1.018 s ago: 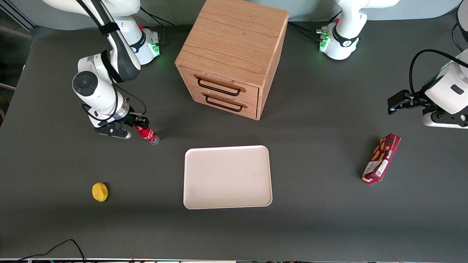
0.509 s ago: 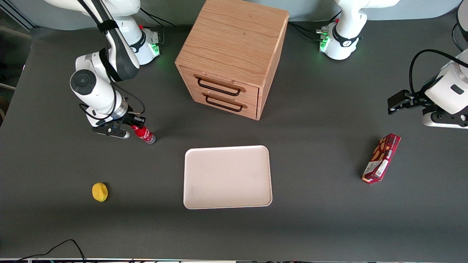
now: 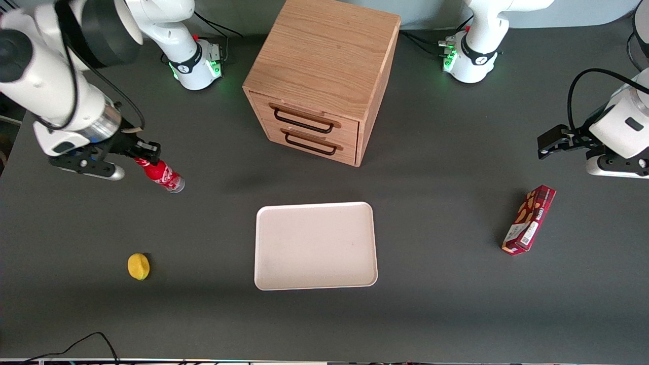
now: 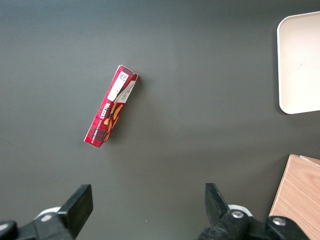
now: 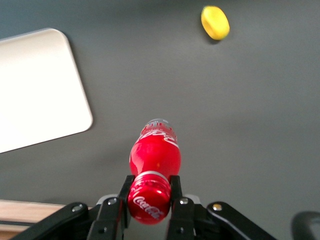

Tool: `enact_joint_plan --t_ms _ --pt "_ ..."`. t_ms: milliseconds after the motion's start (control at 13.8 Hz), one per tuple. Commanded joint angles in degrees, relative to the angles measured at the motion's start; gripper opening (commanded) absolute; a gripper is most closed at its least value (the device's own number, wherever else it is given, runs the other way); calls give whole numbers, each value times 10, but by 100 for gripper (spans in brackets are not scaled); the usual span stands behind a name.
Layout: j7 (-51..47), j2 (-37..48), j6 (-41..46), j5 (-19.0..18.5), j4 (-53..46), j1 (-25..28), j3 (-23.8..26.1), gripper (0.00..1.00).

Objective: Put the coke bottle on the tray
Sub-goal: 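Carry the held bottle over to the white tray, then lower the bottle onto the tray and open the right gripper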

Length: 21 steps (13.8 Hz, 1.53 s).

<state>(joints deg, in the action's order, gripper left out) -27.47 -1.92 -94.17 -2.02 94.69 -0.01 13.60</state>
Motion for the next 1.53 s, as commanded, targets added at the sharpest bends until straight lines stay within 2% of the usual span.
enact_joint_plan --t_ms 0,73,218,291,509,582,800,945,1018,1236,1455 --pt "-118 -202 107 5 -283 21 42 0" --pt "-168 -264 116 1 -360 32 61 0" --pt "-260 -344 88 -25 -423 61 81 0" --pt "-300 -370 43 -41 -422 64 92 0" --pt "-398 -460 -70 -151 -420 84 129 0" --pt "-421 -484 -100 -175 -421 88 136 0" --pt "-442 -516 -138 -199 -420 94 138 0" --pt "-442 -520 -139 -203 -415 94 139 84" --pt "-441 -520 -139 -209 -413 94 139 100" --pt "-433 -516 -132 -210 -414 93 140 100" --pt "-387 -457 -34 -209 -413 67 179 100"
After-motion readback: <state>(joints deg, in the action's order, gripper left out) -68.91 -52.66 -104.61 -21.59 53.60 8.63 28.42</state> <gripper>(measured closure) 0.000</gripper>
